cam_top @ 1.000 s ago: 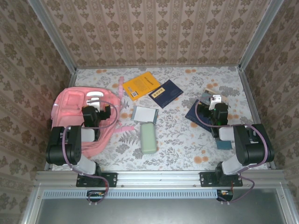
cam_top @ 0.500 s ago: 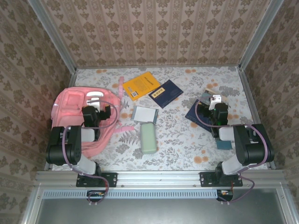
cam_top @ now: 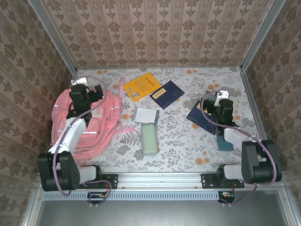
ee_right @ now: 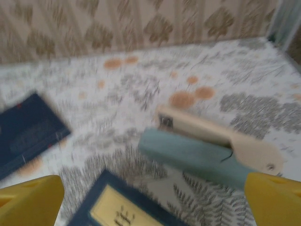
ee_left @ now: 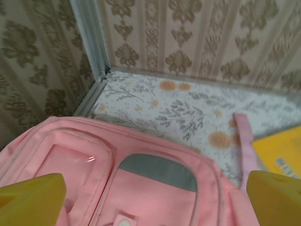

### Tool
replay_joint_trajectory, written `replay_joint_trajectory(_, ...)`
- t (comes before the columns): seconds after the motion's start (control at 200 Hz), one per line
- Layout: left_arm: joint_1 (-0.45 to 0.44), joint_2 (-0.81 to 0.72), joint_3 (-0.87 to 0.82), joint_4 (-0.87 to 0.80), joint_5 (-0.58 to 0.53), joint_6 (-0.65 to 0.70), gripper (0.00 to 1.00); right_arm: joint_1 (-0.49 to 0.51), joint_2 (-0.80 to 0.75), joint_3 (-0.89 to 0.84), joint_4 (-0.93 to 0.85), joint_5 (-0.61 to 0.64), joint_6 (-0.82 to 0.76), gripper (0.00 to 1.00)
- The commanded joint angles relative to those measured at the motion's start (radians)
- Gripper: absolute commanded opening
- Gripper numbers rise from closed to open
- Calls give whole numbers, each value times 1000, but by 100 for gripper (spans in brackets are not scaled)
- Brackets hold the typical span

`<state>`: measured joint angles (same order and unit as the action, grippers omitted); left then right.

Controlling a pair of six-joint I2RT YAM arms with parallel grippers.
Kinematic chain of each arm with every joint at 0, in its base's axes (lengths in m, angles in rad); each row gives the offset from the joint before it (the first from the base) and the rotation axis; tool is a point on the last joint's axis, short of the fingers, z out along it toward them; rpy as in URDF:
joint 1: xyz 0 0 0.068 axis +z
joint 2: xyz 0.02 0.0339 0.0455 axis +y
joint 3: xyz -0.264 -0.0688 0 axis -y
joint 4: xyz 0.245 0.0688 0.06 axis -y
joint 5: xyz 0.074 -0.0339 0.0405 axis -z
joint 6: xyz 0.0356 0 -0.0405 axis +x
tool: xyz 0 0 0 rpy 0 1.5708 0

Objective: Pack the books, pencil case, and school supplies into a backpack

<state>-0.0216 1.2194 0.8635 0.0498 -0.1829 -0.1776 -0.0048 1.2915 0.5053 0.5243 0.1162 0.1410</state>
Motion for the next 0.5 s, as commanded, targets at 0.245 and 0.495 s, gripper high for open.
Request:
replay_joint_trajectory(0.245, 50, -144, -21, -553, 115, -280, 100, -2, -226, 192, -452, -62, 382, 100)
replay_joint_trajectory(0.495, -36, -28, -131, -506, 242, -382, 97, 108, -233, 301, -586, -156, 405, 100)
